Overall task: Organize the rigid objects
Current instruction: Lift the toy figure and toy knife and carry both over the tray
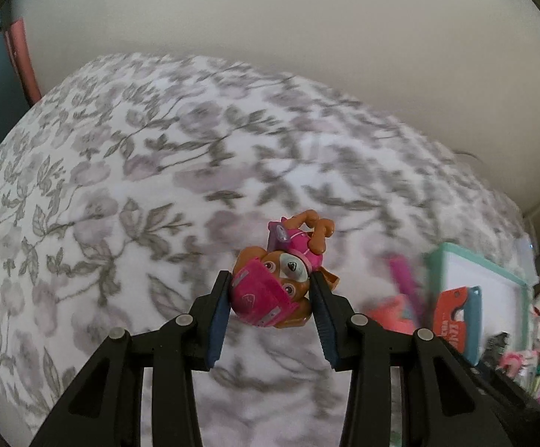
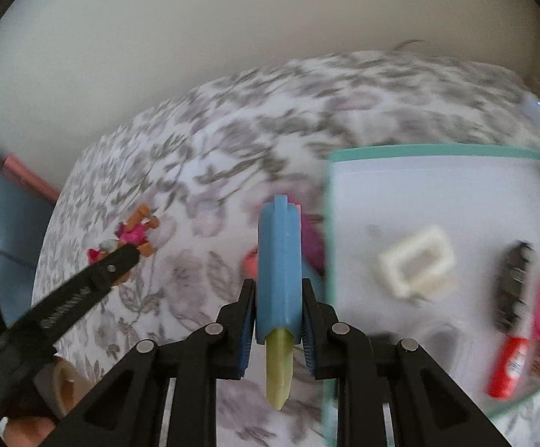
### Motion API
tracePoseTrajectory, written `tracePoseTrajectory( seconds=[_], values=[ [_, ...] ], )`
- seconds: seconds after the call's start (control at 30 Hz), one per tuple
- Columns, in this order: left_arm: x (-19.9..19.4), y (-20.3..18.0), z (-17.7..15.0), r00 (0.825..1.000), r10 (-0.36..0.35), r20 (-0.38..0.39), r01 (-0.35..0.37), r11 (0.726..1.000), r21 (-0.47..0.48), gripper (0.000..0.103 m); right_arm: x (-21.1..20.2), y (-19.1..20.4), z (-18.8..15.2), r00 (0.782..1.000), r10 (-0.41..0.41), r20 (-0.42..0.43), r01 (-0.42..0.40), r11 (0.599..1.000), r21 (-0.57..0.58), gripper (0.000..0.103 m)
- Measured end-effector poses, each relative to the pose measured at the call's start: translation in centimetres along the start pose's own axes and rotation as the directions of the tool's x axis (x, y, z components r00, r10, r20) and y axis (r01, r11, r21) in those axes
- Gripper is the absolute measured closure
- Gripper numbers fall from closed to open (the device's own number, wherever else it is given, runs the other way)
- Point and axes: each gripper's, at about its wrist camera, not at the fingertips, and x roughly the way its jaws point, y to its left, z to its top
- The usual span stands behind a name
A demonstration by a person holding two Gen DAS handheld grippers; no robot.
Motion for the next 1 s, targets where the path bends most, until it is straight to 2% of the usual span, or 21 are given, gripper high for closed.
tracePoseTrajectory(
  seconds=[0.1, 0.27, 0.57, 0.77, 1.0],
  values=[
    [-1.9, -3.0, -0.4, 1.0, -0.024, 0.013, 0.024, 0.999, 0.029, 0.059, -1.9, -2.5, -0.3, 0.999, -0.028, 0.029, 0.026, 0.998, 0.058, 0.08],
    [-3.5, -7.9, -1.5, 0.998, -0.067, 0.011, 0.066, 0.995, 0.07, 0.059, -4.9, -6.8, -0.5, 0.987, -0.137, 0.084, 0.125, 0.984, 0.13, 0.08],
    [-3.6, -17.1, -3.5, 0.993, -0.114, -0.026, 0.117, 0.98, 0.161, 0.059, -8.7, -12.3, 0.3, 0.94, -0.301, 0.161, 0.267, 0.942, 0.204, 0.08],
    [-2.4, -20.5, -4.5, 0.989, -0.138, -0.05, 0.144, 0.976, 0.164, 0.059, -9.3, -15.5, 0.5, 0.924, -0.352, 0.151, 0.308, 0.917, 0.254, 0.08],
    [-0.2, -21.4, -5.9, 0.989, -0.122, -0.078, 0.134, 0.975, 0.176, 0.059, -8.7, -16.7, 0.7, 0.924, -0.358, 0.137, 0.314, 0.912, 0.264, 0.08]
  ],
)
